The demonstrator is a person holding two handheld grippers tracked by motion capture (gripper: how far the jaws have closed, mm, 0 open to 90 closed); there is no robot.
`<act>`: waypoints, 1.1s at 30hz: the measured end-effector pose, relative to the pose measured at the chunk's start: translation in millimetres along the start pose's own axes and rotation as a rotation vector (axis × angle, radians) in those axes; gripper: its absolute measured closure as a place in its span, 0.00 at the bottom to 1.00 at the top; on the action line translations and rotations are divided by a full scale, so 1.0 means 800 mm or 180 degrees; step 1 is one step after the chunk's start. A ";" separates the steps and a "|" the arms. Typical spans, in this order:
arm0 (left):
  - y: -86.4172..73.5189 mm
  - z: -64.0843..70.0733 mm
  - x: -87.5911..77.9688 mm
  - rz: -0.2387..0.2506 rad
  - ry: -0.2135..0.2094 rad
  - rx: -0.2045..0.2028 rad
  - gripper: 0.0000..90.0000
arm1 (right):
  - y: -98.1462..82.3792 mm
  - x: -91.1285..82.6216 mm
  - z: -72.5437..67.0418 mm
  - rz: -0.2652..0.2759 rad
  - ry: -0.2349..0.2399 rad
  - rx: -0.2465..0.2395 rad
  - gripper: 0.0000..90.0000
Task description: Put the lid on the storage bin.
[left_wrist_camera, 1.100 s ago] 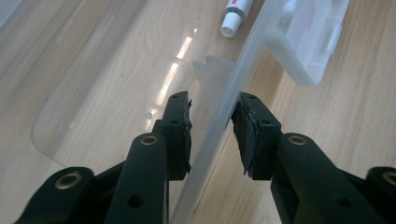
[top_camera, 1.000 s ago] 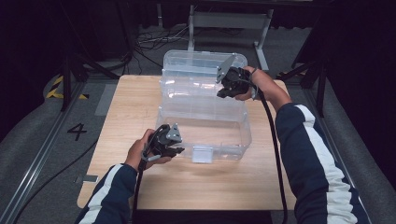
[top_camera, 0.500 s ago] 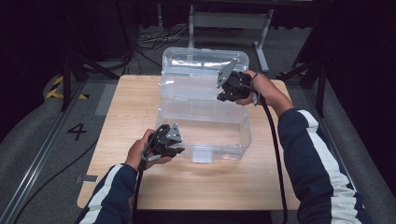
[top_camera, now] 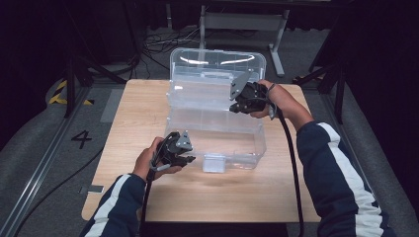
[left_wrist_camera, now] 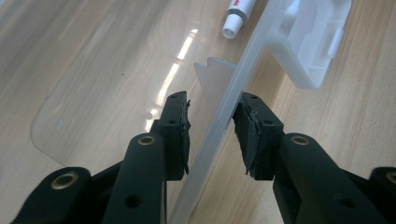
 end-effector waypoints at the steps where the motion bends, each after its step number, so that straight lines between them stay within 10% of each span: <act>1: 0.000 0.000 0.000 0.0000 0.0000 0.0000 0.73 | 0.000 0.000 0.000 0.0000 0.0000 0.0000 1.00; 33: 0.000 0.001 0.001 0.0060 0.0086 0.0034 0.71 | -0.007 -0.001 -0.033 0.0117 -0.0048 -0.0027 0.97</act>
Point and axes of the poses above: each handheld gripper's, and its own axes: x roughly forward along the jaws, y roughly out of its top, z roughly to its right, the point moved 6 cm from there along x, roughly forward along the jaws, and after that the axes turned 11 degrees about -z, right-handed, at the moved point
